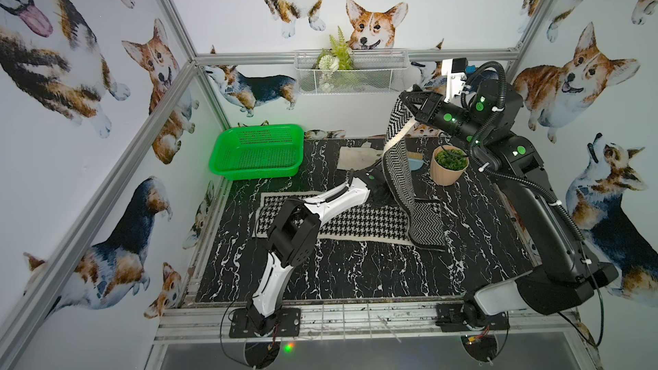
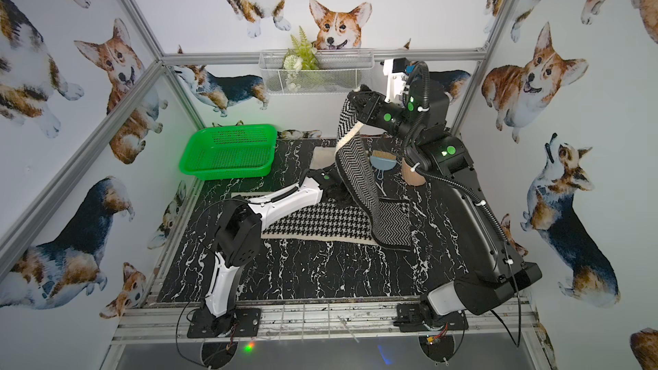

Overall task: Roll up the scarf and place it into the basket
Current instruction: Flatten out the scarf at the center of the board.

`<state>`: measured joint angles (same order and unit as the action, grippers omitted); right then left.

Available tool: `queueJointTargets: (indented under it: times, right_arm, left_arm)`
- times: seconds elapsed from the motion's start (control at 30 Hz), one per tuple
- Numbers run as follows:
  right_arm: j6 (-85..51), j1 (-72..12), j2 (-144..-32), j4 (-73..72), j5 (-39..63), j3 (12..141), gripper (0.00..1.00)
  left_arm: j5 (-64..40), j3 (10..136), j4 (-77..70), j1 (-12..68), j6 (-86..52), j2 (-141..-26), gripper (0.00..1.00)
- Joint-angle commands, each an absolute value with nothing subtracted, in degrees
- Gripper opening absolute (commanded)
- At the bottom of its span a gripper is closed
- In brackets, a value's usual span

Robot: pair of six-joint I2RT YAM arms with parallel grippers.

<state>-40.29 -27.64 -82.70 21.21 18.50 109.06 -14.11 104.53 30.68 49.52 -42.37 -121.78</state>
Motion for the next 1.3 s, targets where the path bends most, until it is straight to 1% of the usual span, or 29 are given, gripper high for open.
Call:
queueJointTargets:
  times: [0.0,0.17,0.37,0.77,0.87,0.93,1.03,1.13,1.2,1.27]
  right_arm:
    - [-39.0,-27.6,-81.5,20.2,17.1,108.1,0.00]
    - [-38.9,-27.5,-80.2,19.0,16.2,105.4,0.00]
    - [-38.9,-27.5,-80.4,18.4,16.0,106.3,0.00]
    - [-34.5,-27.3,-85.6,23.9,15.8,121.8,0.00]
    - [-34.6,-26.9,-86.5,24.9,15.9,123.7,0.00]
    - [-34.5,-26.8,-86.2,24.7,15.5,122.5,0.00]
    - [-35.7,-26.6,-84.4,20.5,14.3,115.6,0.00]
    - [-37.3,-26.4,-83.0,15.5,13.6,108.8,0.00]
    - [-37.6,-26.2,-82.7,13.7,12.8,106.9,0.00]
    - [-37.3,-25.9,-83.1,14.5,12.9,107.9,0.00]
  left_arm:
    - [-16.4,110.9,31.3,49.3,-40.9,-123.3,1.00]
    - [-17.8,124.8,37.4,49.0,-39.5,-128.3,1.00]
    - [-20.7,136.4,40.1,49.1,-40.5,-132.3,1.00]
    - [-20.2,142.2,39.8,48.9,-41.3,-133.1,1.00]
    - [-19.1,141.3,40.8,48.6,-40.7,-133.3,1.00]
    - [-18.8,138.5,40.0,48.5,-40.5,-132.7,1.00]
    - [-19.1,132.7,37.0,48.5,-40.8,-131.0,1.00]
    - [-19.3,130.4,37.0,48.3,-40.4,-130.3,1.00]
    - [-18.2,128.9,38.8,48.4,-39.5,-130.1,1.00]
    - [-16.6,124.4,38.6,48.3,-39.1,-128.8,1.00]
